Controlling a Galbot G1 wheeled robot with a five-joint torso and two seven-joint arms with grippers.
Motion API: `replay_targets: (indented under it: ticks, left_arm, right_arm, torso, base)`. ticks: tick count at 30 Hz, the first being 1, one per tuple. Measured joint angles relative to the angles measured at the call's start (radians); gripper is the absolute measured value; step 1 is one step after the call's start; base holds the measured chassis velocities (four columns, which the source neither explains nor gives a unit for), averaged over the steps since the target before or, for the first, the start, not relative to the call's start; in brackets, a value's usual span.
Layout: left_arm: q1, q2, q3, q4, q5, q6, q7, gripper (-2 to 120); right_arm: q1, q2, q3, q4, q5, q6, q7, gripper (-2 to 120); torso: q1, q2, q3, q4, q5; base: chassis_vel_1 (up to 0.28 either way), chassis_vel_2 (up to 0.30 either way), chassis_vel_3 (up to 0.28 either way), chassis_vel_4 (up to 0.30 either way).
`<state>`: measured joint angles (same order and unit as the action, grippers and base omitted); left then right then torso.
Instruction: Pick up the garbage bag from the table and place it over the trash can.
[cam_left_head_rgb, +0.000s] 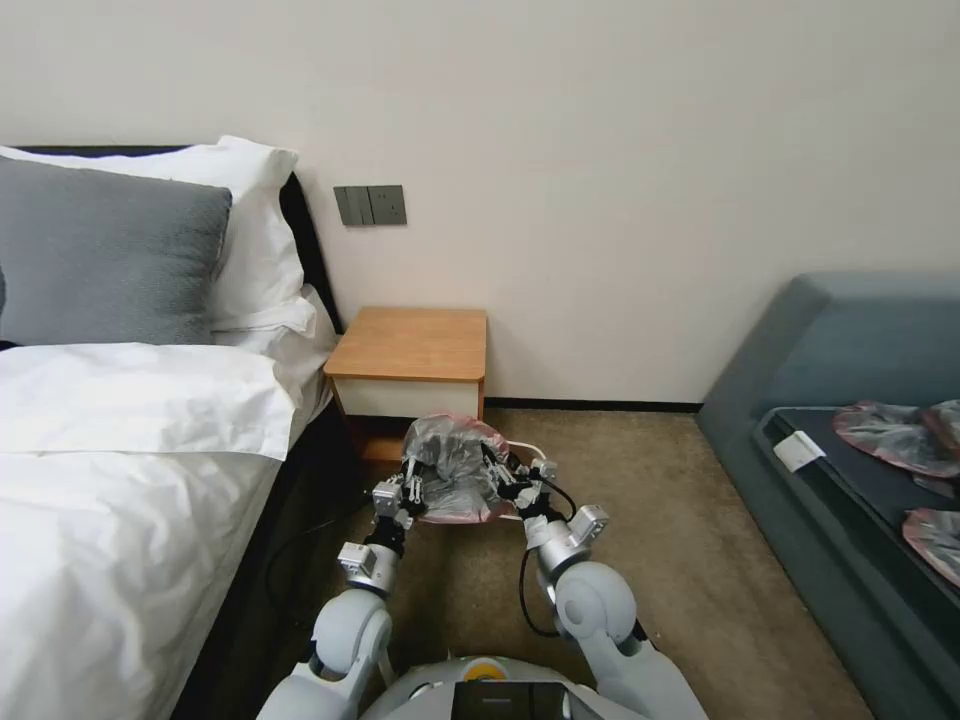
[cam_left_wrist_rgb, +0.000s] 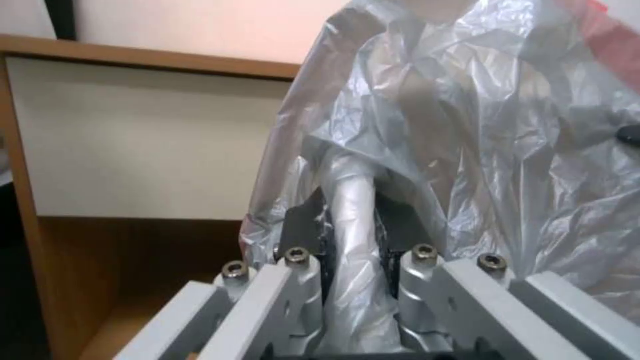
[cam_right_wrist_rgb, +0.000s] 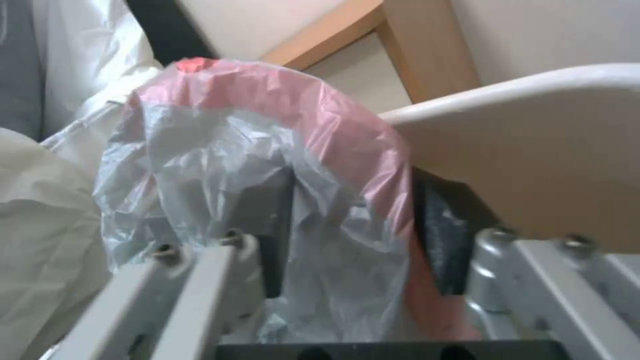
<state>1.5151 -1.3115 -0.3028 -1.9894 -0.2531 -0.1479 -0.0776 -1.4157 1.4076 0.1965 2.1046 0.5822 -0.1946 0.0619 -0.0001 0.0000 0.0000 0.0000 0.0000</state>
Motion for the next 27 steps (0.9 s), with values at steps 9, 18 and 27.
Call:
replay_targets:
  ticks: [9,18,27]
  left_arm:
    - [0.003,0.0,-0.002,-0.005,-0.076,0.049,-0.017,9]
    - [0.004,0.003,-0.004,-0.003,-0.083,0.05,-0.02,9]
    - [0.016,0.007,-0.021,-0.009,-0.112,0.047,0.001,9]
  right_arm:
    - [-0.004,0.0,-0.004,0.021,0.042,0.017,-0.013,7]
    - [0.001,-0.006,0.01,0.068,0.083,0.016,-0.002,0]
    - [0.069,-0.033,0.072,0.059,0.163,-0.043,0.084,0]
  torso:
    - [0.0,0.0,0.0,0.0,0.0]
    - [0.0,0.0,0.0,-0.0001,0.0]
    - [0.0,0.0,0.0,0.0,0.0001]
  base:
    - [0.0,0.0,0.0,0.0]
    - [0.0,0.0,0.0,0.0]
    - [0.0,0.0,0.0,0.0]
